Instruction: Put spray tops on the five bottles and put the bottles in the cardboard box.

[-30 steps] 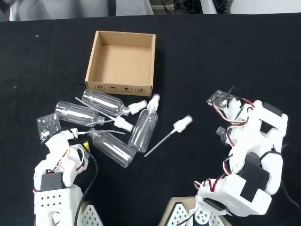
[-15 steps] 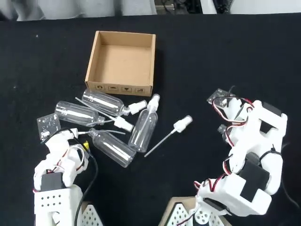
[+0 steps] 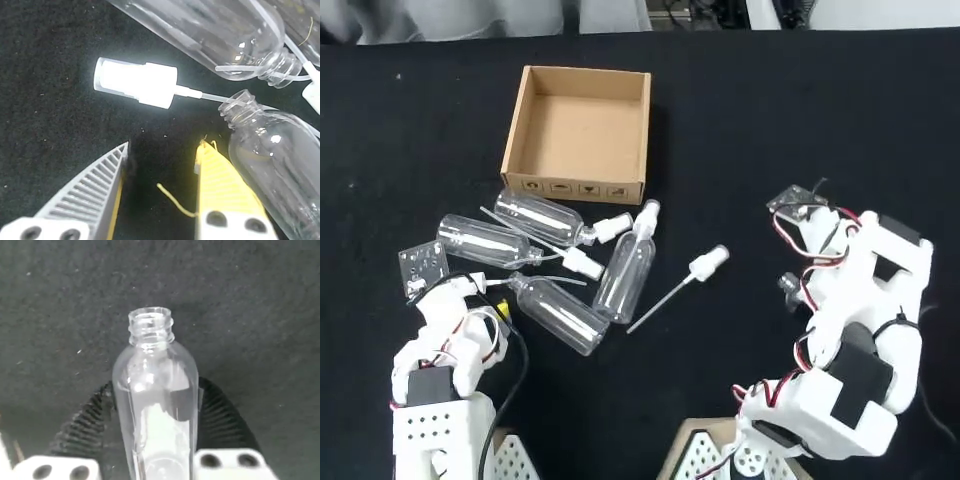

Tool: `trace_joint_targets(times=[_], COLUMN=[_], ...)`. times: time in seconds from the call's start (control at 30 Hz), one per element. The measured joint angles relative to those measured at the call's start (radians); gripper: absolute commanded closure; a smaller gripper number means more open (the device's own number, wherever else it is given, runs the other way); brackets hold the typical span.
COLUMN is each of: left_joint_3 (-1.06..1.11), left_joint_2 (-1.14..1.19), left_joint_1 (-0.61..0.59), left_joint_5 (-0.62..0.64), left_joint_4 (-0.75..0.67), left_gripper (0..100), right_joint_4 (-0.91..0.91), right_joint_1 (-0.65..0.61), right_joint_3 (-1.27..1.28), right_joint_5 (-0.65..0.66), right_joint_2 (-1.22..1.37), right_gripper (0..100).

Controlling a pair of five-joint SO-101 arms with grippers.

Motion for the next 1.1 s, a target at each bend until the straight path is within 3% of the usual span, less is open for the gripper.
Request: trace_joint_targets(times=[0.23,0.7,1.1], left_joint_3=[0.000,0.000,0.000], left_joint_2=[0.000,0.000,0.000], left_joint_1=[0.000,0.000,0.000], left_joint_5=[0.000,0.000,0.000], left_joint_4=[0.000,0.000,0.000], left_gripper=[80,80,80], right_joint_4=[0.140,0.287,0.282], right_joint_1=[0.000,-0.026,-0.026], right_joint_3=[-0.018,-0.018,0.083], right_joint_5=[-0.017,-0.295,-0.318], right_joint_2=[-0.011,-0.371,-0.485], right_gripper=[91.0,91.0,91.0])
